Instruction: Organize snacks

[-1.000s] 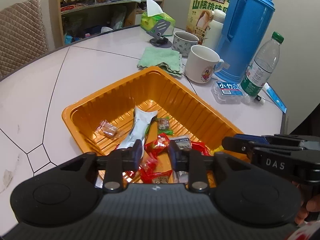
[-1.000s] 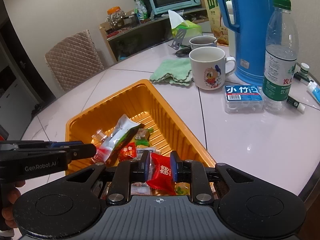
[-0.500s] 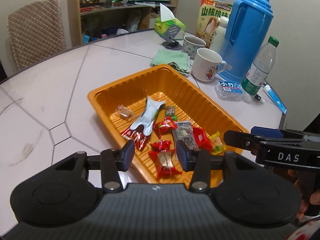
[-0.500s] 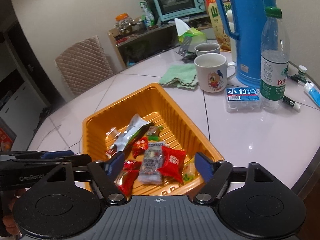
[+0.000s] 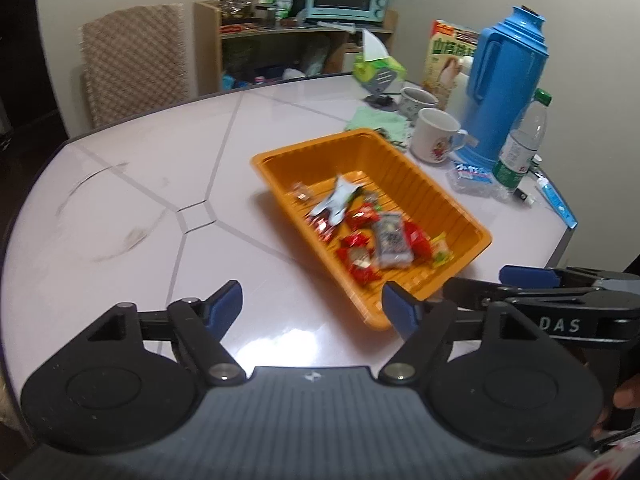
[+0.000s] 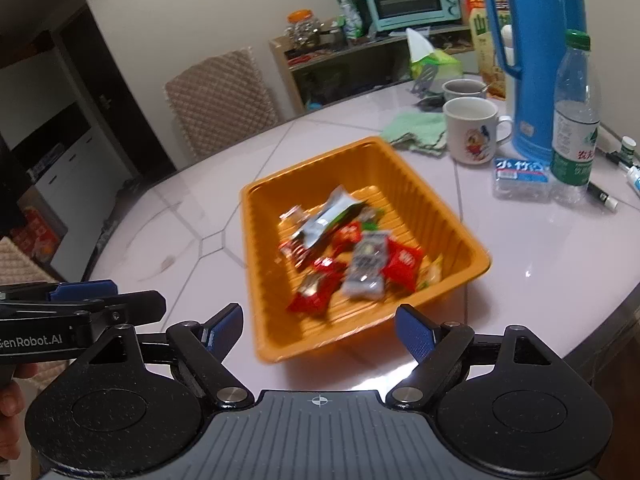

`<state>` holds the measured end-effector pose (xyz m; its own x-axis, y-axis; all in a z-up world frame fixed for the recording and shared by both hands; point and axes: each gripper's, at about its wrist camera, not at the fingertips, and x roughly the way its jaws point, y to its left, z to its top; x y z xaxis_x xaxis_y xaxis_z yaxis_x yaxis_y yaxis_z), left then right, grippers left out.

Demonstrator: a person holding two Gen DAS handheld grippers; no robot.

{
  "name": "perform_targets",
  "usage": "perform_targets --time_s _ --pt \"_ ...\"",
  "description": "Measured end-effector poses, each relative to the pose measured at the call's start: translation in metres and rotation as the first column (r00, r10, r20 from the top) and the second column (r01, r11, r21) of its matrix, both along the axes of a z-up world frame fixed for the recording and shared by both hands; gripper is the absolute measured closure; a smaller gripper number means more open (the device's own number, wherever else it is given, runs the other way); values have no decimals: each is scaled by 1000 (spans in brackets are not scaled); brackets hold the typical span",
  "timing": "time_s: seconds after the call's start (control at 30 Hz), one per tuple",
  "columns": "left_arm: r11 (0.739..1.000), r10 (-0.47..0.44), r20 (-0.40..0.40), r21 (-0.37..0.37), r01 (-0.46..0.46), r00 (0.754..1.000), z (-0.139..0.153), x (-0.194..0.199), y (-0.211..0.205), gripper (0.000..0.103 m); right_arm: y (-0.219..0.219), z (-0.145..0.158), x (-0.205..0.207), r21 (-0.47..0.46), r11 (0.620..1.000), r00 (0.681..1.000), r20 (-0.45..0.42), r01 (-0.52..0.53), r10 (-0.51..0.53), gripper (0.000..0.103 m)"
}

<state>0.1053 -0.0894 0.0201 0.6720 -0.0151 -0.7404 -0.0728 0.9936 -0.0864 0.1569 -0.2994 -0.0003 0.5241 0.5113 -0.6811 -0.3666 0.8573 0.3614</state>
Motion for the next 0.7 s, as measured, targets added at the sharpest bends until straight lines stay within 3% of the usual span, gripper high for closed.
perform_targets --time_s 0.3,0.7 --pt "999 28 -54 -15 -29 998 -3 -57 44 28 36 9 -45 -19 1000 1000 -19 -17 17 20" --pt "999 44 -60 -19 -46 997 1 -115 101 28 101 12 -99 -35 998 997 -53 -50 48 20"
